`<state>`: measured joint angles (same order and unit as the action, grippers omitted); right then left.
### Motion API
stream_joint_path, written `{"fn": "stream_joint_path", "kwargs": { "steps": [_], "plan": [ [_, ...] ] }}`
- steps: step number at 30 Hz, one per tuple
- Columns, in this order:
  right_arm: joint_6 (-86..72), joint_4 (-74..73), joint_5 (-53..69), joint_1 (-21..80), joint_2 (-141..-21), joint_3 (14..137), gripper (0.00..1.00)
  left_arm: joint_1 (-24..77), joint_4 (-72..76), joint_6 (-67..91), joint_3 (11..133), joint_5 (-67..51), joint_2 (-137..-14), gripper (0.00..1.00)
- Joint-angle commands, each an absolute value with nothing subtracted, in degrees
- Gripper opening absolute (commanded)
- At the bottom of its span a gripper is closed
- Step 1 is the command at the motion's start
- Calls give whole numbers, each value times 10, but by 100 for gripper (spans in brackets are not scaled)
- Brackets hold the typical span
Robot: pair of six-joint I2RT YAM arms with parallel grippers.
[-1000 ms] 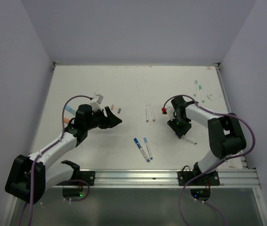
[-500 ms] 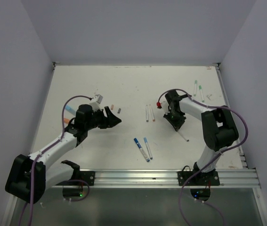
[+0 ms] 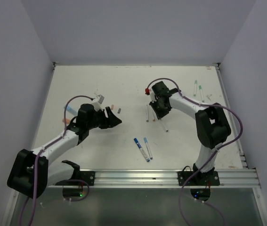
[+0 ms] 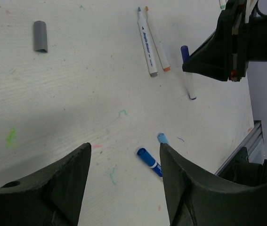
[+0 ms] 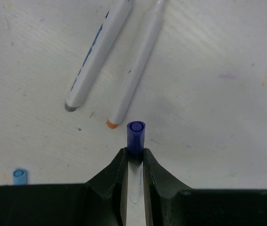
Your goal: Open the pen caps
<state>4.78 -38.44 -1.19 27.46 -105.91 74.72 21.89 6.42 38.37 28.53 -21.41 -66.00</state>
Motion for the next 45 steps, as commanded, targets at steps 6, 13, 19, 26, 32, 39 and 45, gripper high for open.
{"fn": "stream_joint_path", "kwargs": {
  "steps": [6,13,19,26,32,39,45],
  "plan": [
    [-108,-138,267,280,-889,547,0,222,254,449,310,-334,-726,56],
    [-283,158,481,288,-925,456,0,242,339,485,311,-365,-774,48],
    [-361,257,495,297,-923,432,0,264,344,482,315,-356,-802,46],
    [-371,268,495,305,-917,435,0,279,310,476,340,-341,-836,42],
    [-368,266,496,309,-920,436,0,279,302,478,349,-334,-842,40],
    [-356,255,487,319,-918,443,0,280,299,479,359,-341,-848,30],
    [-353,265,463,323,-920,454,0,286,307,489,353,-359,-854,20]
  ]
}}
